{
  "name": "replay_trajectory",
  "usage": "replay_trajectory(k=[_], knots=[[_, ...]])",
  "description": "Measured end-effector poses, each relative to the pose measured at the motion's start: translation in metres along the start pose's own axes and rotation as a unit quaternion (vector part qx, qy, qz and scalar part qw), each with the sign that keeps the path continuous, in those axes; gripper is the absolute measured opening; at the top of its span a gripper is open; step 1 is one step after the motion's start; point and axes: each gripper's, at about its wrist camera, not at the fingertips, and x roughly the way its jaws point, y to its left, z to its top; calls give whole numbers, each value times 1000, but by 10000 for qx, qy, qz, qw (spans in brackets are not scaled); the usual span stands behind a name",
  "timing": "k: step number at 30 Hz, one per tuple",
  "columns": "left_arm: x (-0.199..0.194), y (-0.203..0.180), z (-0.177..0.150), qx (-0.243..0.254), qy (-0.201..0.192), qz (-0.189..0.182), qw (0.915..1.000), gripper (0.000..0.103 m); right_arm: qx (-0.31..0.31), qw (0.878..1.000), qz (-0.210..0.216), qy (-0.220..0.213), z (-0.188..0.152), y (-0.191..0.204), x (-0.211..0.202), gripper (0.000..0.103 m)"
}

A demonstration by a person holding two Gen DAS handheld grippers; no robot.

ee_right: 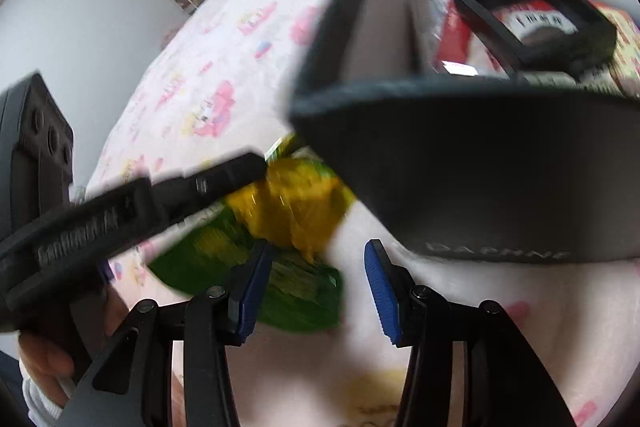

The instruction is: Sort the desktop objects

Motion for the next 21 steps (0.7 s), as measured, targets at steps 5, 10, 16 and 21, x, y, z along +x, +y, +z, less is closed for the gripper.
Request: replay_trajectory(k=[5,10,16,21], knots=[[-13,-1,-9,67,98,-43,9999,13,-331,9987,-260,-278,0,14,-9,45],[-22,1,3,-20,-193,23,9998,34,-557,9963,-512,-402,-3,22,-12,45],[-1,8,34,-87,-325,397,9986,41,-700,9949,-654,-302,-2,27,0,45],[32,14,30,-109,193,561,9982,40,-768,9944,-700,-200,1,30,12,45]])
